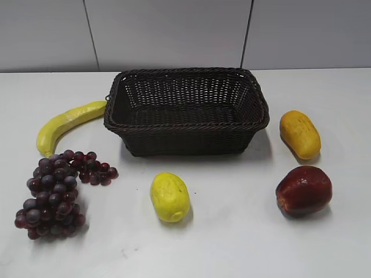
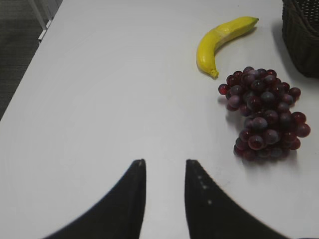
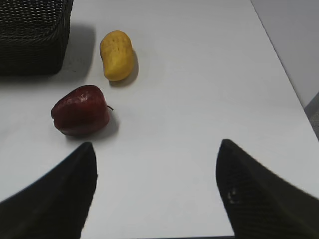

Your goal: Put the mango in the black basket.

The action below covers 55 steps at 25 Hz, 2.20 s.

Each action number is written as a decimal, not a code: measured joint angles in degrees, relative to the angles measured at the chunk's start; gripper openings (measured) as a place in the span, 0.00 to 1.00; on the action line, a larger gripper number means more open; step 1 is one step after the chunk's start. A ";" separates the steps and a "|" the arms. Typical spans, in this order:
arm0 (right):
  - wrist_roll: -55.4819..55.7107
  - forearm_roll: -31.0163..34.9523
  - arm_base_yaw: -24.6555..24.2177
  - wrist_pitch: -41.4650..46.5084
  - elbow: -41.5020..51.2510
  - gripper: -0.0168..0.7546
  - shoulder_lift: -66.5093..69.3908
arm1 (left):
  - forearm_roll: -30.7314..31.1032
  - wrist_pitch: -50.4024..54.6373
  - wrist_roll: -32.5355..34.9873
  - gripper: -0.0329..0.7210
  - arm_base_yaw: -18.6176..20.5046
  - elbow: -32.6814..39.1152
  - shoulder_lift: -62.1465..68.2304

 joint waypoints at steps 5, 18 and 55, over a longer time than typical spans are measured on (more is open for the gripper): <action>0.00 0.00 0.00 0.00 0.00 0.76 0.00 | 0.00 0.00 0.00 0.31 0.00 0.00 0.00; 2.82 0.00 0.00 -4.98 -0.82 0.76 0.07 | 0.00 0.00 0.00 0.31 0.00 0.00 0.00; -10.35 13.09 1.22 -22.10 -41.37 0.88 102.55 | 0.00 0.00 0.00 0.31 0.00 0.00 0.00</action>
